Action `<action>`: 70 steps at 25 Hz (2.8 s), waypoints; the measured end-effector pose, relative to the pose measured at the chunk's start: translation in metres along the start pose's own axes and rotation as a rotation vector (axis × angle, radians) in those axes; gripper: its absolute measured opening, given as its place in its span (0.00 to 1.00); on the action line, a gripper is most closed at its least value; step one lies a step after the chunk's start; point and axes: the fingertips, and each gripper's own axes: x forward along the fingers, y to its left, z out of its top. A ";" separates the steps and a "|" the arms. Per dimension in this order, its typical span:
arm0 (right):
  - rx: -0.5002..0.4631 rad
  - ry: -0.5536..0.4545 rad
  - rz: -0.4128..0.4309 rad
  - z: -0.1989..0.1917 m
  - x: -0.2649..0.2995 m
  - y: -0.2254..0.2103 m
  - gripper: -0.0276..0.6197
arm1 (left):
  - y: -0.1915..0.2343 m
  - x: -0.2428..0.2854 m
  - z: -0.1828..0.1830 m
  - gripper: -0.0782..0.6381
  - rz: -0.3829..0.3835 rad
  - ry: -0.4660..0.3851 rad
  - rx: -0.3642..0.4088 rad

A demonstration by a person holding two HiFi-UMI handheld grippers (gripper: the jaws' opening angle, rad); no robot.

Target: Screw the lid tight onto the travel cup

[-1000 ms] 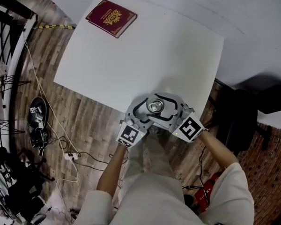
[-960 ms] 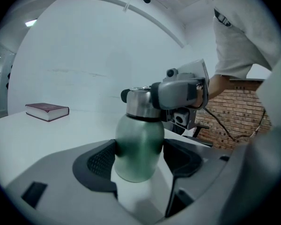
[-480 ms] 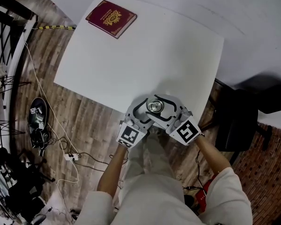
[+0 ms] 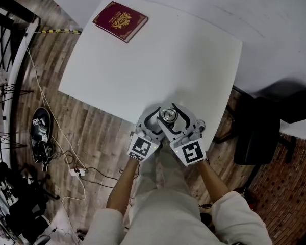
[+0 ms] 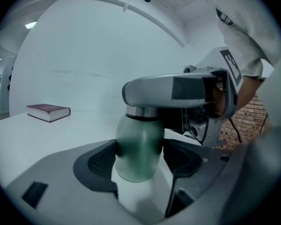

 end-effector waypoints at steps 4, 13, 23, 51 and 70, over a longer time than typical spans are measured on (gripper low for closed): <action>0.042 -0.022 -0.117 0.001 -0.001 -0.004 0.45 | 0.000 0.001 0.000 0.54 0.003 0.001 0.003; 0.075 -0.055 -0.181 0.003 -0.003 -0.005 0.45 | -0.001 0.000 0.001 0.54 0.003 -0.002 0.007; 0.001 -0.038 0.186 0.008 -0.005 0.007 0.57 | 0.000 -0.001 0.001 0.54 -0.001 -0.003 0.014; -0.078 0.049 0.181 -0.006 0.008 0.007 0.44 | 0.001 0.001 0.000 0.54 0.008 0.000 0.015; 0.061 -0.009 -0.157 0.000 0.006 -0.006 0.44 | -0.002 0.000 0.001 0.54 0.010 -0.003 0.021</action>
